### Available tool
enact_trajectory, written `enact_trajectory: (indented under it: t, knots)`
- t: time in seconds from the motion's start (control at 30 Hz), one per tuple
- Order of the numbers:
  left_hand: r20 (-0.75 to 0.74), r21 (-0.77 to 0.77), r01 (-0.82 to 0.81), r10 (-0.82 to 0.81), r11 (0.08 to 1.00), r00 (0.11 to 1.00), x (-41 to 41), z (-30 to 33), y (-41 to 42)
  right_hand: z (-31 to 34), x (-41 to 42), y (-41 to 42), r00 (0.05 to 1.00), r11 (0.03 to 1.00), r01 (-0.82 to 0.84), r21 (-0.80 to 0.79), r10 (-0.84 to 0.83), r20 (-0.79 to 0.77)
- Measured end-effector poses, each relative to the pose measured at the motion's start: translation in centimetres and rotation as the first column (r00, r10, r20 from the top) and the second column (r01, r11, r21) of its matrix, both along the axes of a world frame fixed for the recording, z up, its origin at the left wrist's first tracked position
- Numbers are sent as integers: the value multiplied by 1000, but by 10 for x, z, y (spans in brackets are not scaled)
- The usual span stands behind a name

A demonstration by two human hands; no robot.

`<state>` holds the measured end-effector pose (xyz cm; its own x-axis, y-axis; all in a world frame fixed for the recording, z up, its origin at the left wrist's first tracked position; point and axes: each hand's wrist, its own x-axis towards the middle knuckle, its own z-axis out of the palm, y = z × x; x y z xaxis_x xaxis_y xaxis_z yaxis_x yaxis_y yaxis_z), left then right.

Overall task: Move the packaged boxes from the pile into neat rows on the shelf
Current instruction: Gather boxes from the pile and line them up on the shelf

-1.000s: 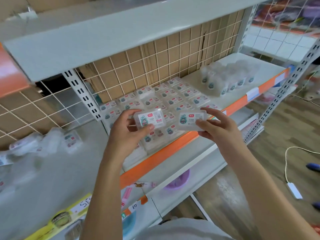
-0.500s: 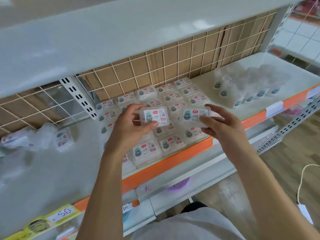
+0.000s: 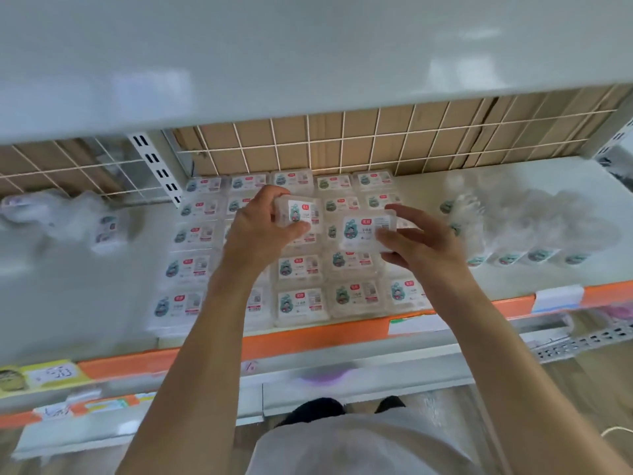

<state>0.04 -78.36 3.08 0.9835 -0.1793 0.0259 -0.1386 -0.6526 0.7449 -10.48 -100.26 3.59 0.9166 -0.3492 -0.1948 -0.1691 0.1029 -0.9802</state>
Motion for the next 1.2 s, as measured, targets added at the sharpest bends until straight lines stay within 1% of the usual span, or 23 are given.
enact_trajectory:
  t: [0.1, 0.2, 0.3, 0.4, 0.53, 0.63, 0.77, 1.03, 1.2]
  knots:
    - [34, 59, -3, 1, 998, 999, 9, -7, -5, -2, 8, -3, 1000, 1000, -14, -3, 14, -7]
    - [68, 155, -16, 6, 988, 998, 22, -14, -4, -2, 15, -2, 999, 999, -34, 1, 34, 6]
    - [106, 317, -12, -23, 948, 994, 35, -15, -4, -4, 23, -1, 999, 999, -33, 4, 33, 31]
    - [123, 388, 15, -68, 921, 990, 44, -14, -2, -8, 29, 1, 998, 999, -39, 15, 39, 40]
    - [147, 392, 61, -128, 918, 981, 52, -17, -1, -13, 36, 5, 998, 999, -42, 24, 40, 55]
    - [170, 444, 94, -187, 891, 968, 52, -21, -3, -18, 40, 8, 998, 999, -34, 31, 32, 56]
    - [205, 471, 77, -194, 879, 959, 57, -25, -1, -24, 44, 10, 998, 999, -41, -2, 41, 49]
    - [193, 432, 95, -195, 897, 962, 55, -20, 4, -33, 53, 15, 1000, 987, -30, -157, 29, -10]
    - [192, 336, 69, -140, 939, 971, 40, -11, 20, -36, 61, 27, 995, 978, -73, -196, 58, -78]
